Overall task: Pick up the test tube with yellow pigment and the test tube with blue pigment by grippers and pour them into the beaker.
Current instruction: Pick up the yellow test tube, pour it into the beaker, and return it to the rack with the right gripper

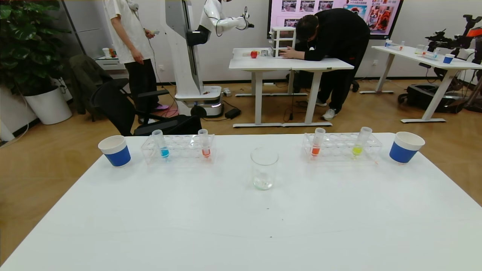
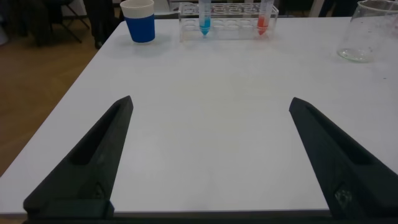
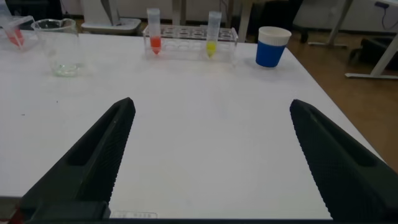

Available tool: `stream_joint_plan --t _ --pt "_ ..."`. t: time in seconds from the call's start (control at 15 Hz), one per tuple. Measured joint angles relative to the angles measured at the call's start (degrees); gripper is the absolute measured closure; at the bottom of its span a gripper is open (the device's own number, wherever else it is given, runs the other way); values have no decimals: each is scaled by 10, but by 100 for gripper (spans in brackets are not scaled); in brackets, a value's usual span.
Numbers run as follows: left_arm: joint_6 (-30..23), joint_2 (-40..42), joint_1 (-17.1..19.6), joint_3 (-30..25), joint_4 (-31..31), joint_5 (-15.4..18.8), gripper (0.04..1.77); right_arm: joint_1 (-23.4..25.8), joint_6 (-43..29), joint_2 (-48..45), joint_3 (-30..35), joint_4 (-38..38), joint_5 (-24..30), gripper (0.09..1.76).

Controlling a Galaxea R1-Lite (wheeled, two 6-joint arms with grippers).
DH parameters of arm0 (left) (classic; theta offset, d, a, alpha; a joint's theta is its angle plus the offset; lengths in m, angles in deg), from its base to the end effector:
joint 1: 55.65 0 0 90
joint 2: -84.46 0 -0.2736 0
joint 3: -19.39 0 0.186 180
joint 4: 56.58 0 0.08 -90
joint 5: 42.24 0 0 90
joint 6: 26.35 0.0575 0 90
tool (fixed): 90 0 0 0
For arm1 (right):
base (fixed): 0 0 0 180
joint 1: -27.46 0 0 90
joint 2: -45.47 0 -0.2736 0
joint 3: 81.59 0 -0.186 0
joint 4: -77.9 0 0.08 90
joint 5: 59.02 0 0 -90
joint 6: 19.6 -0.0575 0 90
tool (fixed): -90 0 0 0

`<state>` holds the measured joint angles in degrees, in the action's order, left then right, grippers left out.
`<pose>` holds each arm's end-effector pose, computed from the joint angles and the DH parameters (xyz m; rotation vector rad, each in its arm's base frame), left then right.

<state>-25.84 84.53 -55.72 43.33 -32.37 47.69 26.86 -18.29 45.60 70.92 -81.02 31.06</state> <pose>0.0338 0.0000 0.0749 0.0089 0.0035 0.0000 0.0283 0.0004 0.1011 -0.0223 -0.1097 0.0106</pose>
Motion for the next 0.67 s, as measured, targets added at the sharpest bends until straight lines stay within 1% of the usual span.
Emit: stream_joint_plan --t 0.2,0.4,0.47,0.67 --pt "0 0 0 0 0 0 6 2 1 46 -73 1 -1 11" --pt "0 0 0 0 0 0 6 2 1 151 -149 -25 -2 11" --pt "0 0 0 0 0 0 6 1 0 193 -167 -49 -2 11" --pt "0 0 0 0 0 0 6 -1 0 325 -198 -160 -1 11"
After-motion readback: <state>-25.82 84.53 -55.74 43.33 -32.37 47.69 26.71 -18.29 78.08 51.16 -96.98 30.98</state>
